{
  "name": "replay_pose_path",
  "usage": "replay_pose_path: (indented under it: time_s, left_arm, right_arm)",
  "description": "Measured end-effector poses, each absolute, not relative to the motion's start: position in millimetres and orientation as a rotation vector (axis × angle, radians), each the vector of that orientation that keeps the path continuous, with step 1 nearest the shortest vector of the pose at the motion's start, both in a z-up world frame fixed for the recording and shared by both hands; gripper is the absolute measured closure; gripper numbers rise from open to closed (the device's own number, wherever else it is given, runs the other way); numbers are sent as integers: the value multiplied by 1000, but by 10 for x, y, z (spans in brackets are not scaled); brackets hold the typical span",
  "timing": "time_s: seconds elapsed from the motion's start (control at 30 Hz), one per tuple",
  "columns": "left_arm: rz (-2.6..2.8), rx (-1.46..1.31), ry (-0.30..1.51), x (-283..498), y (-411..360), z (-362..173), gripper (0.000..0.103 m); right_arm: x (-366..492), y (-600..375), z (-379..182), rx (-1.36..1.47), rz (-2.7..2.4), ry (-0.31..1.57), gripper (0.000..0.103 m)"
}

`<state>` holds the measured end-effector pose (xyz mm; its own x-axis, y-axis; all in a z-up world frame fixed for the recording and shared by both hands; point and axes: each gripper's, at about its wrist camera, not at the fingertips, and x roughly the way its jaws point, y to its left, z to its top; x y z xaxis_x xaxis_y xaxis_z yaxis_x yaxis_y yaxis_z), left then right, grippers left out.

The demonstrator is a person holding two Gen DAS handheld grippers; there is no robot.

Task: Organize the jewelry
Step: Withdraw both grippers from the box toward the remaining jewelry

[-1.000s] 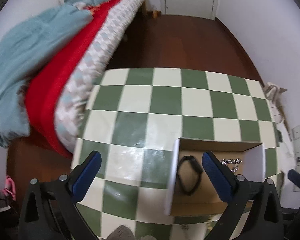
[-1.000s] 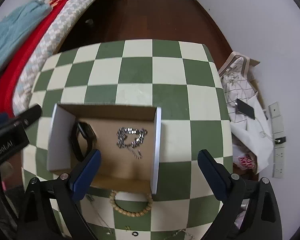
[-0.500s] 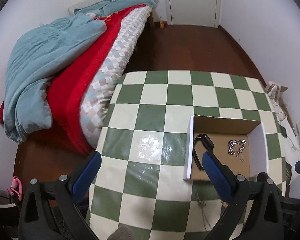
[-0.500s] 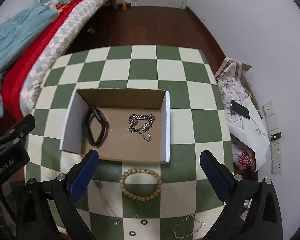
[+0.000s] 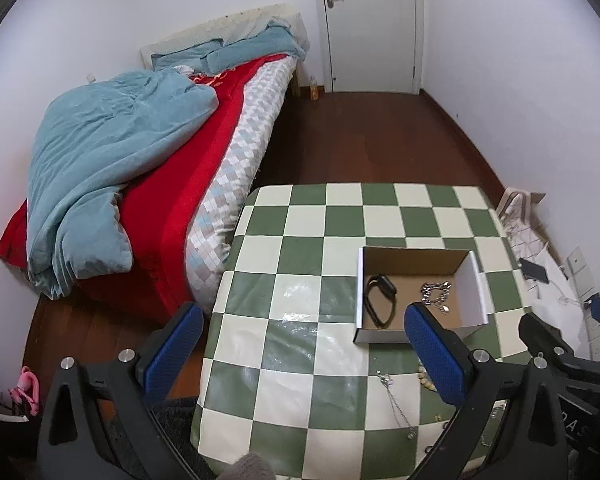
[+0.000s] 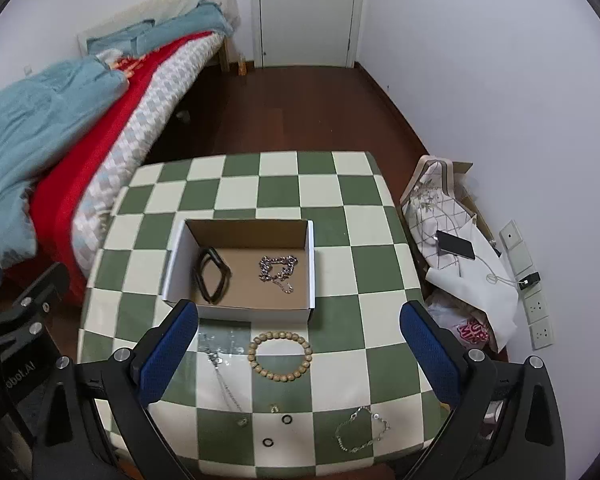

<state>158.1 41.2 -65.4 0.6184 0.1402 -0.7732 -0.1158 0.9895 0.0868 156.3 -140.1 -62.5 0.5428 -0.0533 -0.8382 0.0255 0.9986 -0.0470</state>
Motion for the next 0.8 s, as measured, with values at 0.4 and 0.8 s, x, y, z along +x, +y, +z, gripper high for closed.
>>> replay_pose_path:
  time_s: [0.4,0.8]
  left_arm:
    - [188,23,959,1317,493,-902,0]
    - [62,-44,1328,1390,86,-2267,3]
  right_arm:
    - [1110,-1695,-652,81,-61,1033,1]
    - [794,-2685,-2148,290,-207,1368,16]
